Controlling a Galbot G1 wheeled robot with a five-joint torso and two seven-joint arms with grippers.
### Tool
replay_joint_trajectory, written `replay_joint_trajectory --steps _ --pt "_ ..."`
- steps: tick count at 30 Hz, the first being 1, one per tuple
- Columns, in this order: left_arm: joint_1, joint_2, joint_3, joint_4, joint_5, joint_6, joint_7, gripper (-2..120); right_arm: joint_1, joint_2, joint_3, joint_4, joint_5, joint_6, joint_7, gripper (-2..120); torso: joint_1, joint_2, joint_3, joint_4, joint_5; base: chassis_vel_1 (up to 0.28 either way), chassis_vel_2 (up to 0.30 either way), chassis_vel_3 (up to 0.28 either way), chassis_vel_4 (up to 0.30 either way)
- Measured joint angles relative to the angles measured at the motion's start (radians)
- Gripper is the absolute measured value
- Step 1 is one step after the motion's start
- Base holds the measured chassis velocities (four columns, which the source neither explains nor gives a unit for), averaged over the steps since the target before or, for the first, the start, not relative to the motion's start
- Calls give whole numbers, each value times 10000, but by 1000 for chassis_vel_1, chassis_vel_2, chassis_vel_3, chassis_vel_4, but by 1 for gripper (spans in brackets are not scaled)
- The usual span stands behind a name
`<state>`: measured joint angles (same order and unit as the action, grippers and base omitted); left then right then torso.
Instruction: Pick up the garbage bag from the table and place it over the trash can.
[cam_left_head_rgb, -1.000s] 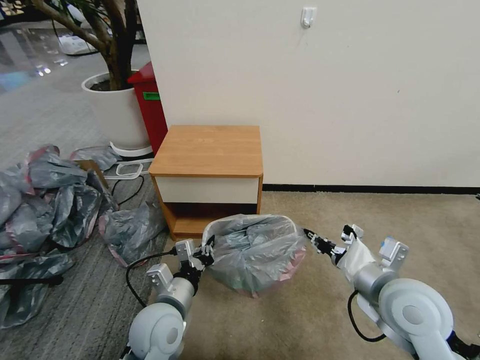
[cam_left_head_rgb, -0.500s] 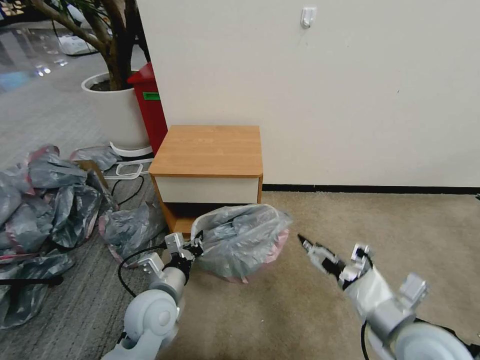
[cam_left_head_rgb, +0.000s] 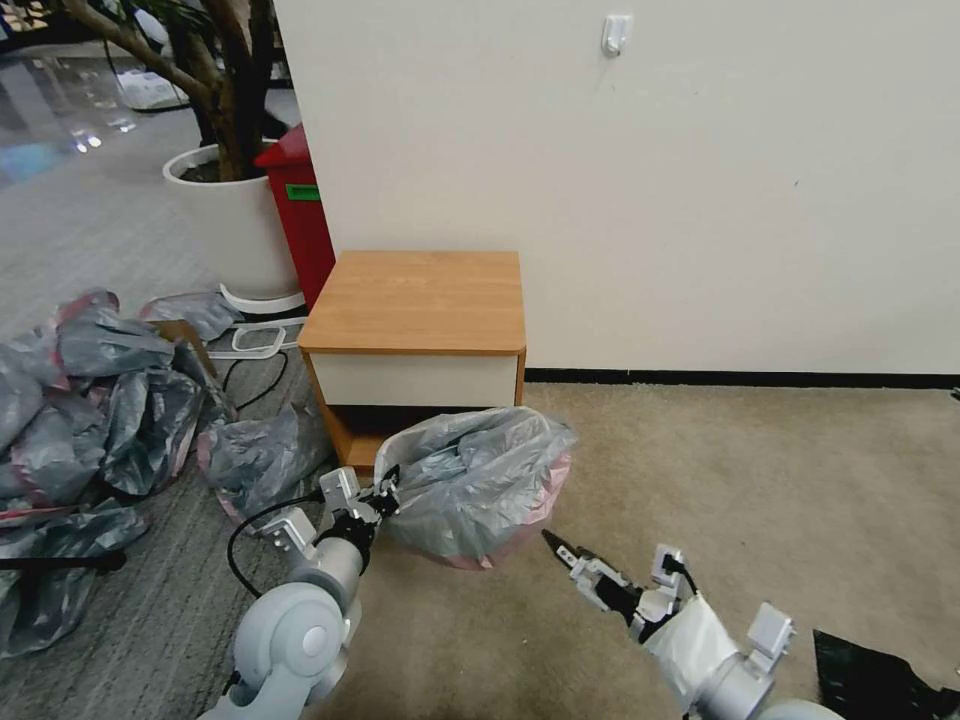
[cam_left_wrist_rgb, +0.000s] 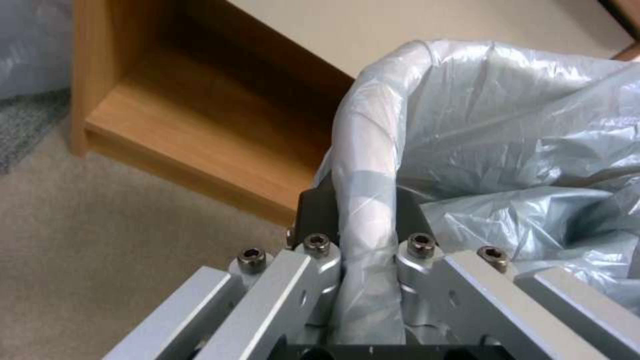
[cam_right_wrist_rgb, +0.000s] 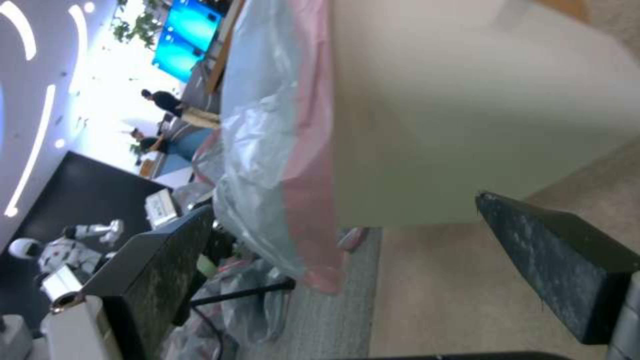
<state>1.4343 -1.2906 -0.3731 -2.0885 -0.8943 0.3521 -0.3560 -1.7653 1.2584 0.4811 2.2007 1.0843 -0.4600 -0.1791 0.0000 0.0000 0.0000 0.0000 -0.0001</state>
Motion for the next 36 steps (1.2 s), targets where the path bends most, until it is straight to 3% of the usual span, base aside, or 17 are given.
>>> replay_joint_trajectory --steps 19,24,26,29,36 --pt "-17 20 35 -120 -311 152 24 5 607 220 -335 -416 -69 -129 -310 98 0 0 0 0 1 0 0 0 0" --pt "-17 -6 42 -34 -311 157 42 5 571 293 -408 -223 -71 -161 -313 80 0 0 0 0 0 0 0 0 0" --pt "-18 -5 42 -29 -311 157 43 5 571 297 -412 -216 -70 -163 -313 80 0 0 0 0 0 0 0 0 0" --pt "-33 0 24 16 -310 167 65 5 632 376 -513 -196 -135 -184 -277 61 0 0 0 0 1 0 0 0 0" --pt "-36 0 -16 87 -302 168 86 5 621 394 -547 -197 -206 -184 -238 40 0 0 0 0 1 0 0 0 0"
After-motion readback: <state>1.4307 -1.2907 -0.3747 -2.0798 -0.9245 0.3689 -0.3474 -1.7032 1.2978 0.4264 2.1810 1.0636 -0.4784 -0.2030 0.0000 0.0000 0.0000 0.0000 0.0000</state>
